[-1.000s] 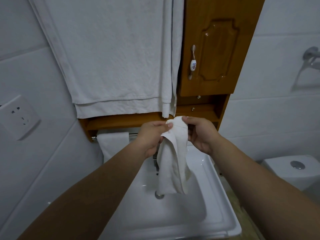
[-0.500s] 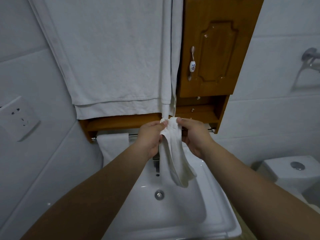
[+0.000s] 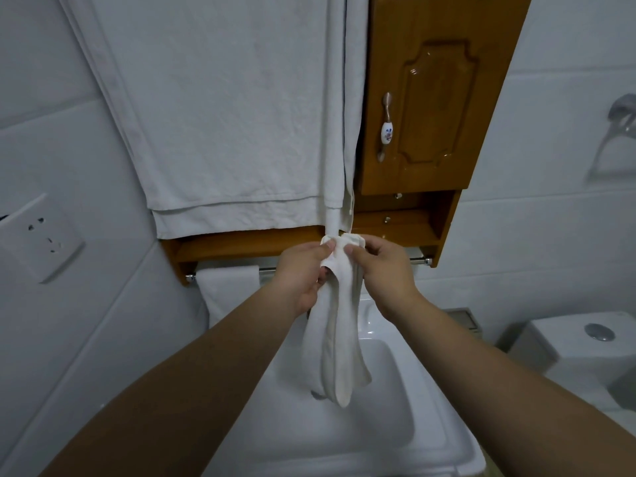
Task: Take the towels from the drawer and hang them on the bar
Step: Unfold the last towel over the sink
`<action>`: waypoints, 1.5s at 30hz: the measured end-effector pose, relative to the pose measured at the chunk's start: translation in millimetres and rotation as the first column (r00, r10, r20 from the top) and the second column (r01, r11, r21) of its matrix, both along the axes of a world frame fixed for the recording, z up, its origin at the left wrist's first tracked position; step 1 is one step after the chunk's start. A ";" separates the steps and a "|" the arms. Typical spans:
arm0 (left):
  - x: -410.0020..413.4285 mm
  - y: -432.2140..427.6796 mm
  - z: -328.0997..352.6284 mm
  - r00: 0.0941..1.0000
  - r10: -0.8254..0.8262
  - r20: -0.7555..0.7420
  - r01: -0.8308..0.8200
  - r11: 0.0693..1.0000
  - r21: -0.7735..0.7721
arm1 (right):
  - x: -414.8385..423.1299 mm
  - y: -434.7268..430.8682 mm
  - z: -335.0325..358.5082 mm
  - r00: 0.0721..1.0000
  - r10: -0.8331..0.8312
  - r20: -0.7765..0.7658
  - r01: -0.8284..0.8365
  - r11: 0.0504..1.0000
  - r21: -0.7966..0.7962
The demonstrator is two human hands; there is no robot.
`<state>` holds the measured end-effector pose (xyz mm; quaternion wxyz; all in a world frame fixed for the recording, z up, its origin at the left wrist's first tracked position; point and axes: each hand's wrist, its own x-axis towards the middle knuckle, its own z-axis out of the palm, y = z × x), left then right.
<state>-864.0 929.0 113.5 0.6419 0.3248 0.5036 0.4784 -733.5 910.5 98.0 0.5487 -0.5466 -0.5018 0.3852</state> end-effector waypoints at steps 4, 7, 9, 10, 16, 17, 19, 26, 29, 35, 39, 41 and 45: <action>-5.1 3.5 0.1 0.987 -0.022 -0.161 0.029 0.999 0.043 | 8.1 5.0 6.0 0.993 -0.046 0.107 0.044 0.999 0.018; -3.1 5.1 1.7 0.977 -0.035 -0.211 0.057 0.993 0.103 | 12.7 13.7 10.1 0.960 -0.163 0.227 0.153 0.986 0.062; -1.7 7.8 -0.1 0.965 -0.016 -0.261 0.052 0.990 0.133 | 15.0 16.8 12.1 0.914 -0.215 0.344 0.186 0.976 0.116; -1.6 9.0 -0.4 0.962 0.001 -0.272 0.037 0.990 0.134 | 15.0 16.6 12.4 0.892 -0.226 0.392 0.180 0.972 0.151; 7.9 13.2 -3.8 0.988 -0.063 -0.141 0.070 0.996 0.048 | 3.4 3.3 6.9 0.764 -0.139 0.631 -0.053 0.960 0.275; 8.9 12.8 -3.6 0.990 -0.062 -0.127 0.068 0.997 0.045 | 2.4 2.2 4.4 0.735 -0.122 0.667 -0.092 0.957 0.276; 8.2 12.6 -3.5 0.996 -0.043 -0.084 0.044 0.999 0.012 | 2.4 1.8 -0.7 0.667 -0.087 0.740 -0.155 0.955 0.252; 6.7 8.5 -4.5 0.998 -0.039 -0.056 0.034 0.996 -0.082 | 7.8 1.9 -6.9 0.653 0.056 0.755 -0.204 0.973 0.104; 2.1 6.2 -2.5 0.995 -0.077 -0.060 0.072 0.994 -0.083 | 13.9 3.6 -5.6 0.711 0.090 0.698 -0.196 0.978 0.073; -0.9 9.3 0.8 1.000 -0.006 -0.024 0.003 0.994 -0.111 | 16.0 0.9 -9.2 0.650 0.066 0.757 -0.280 0.947 0.158; 0.6 7.3 0.1 0.999 -0.009 -0.048 0.005 0.996 -0.087 | 12.7 -3.3 -14.7 0.651 0.031 0.758 -0.294 0.931 0.214; 0.1 6.1 0.3 0.999 -0.014 -0.051 0.010 0.997 -0.082 | 12.4 -5.7 -15.7 0.621 0.071 0.781 -0.323 0.931 0.172; 4.3 2.9 0.8 0.998 -0.011 -0.063 0.004 0.995 -0.104 | 15.0 -5.0 -18.1 0.509 0.136 0.850 -0.347 0.936 0.058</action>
